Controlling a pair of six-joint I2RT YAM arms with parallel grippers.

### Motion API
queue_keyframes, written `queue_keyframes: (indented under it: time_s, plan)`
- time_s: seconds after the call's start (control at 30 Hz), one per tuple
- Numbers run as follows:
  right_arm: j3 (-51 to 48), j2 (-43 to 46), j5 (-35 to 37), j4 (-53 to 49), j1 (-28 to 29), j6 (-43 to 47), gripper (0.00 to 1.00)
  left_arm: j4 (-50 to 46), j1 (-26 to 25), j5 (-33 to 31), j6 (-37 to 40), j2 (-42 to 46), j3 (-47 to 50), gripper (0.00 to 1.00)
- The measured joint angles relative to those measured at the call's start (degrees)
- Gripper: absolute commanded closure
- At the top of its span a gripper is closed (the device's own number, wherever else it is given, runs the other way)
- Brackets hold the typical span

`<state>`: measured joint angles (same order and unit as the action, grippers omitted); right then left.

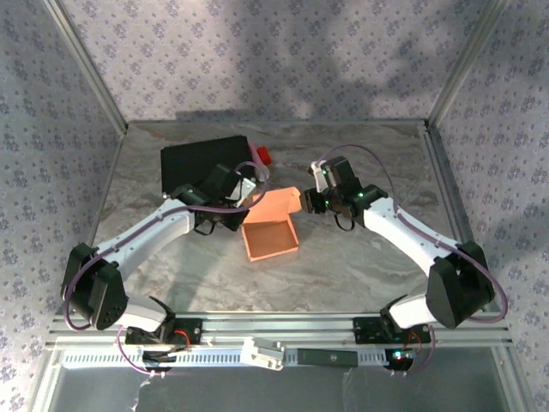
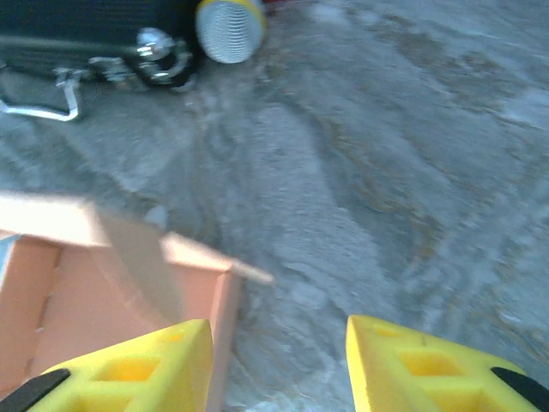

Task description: Fold the paper box

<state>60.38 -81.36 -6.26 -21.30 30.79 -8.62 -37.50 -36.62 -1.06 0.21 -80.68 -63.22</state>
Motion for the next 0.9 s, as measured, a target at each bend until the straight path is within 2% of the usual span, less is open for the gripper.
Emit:
queue_keyframes:
  time_s: [0.13,0.37,0.67,0.9]
  plan:
    - [0.76,-0.61,-3.15,-1.07,0.2,4.35,0.54,-0.02,0.37,0.26,0.42,0.0,0.0,1.0]
    - [2.23,-2.73,-0.94,-1.73,-0.07,8.0,0.5,-0.02,0.57,0.46,0.83,0.0,0.0,1.0]
    - [-0.98,4.79,-5.35,-0.52,-1.29,8.48,0.47,-0.02,0.79,0.46,0.87,-0.04,0.0,1.0]
    - [2.58,-3.04,-7.54,-1.09,-1.4,10.19,0.49,-0.02,1.4,0.66,1.75,-0.2,0.0,1.0]
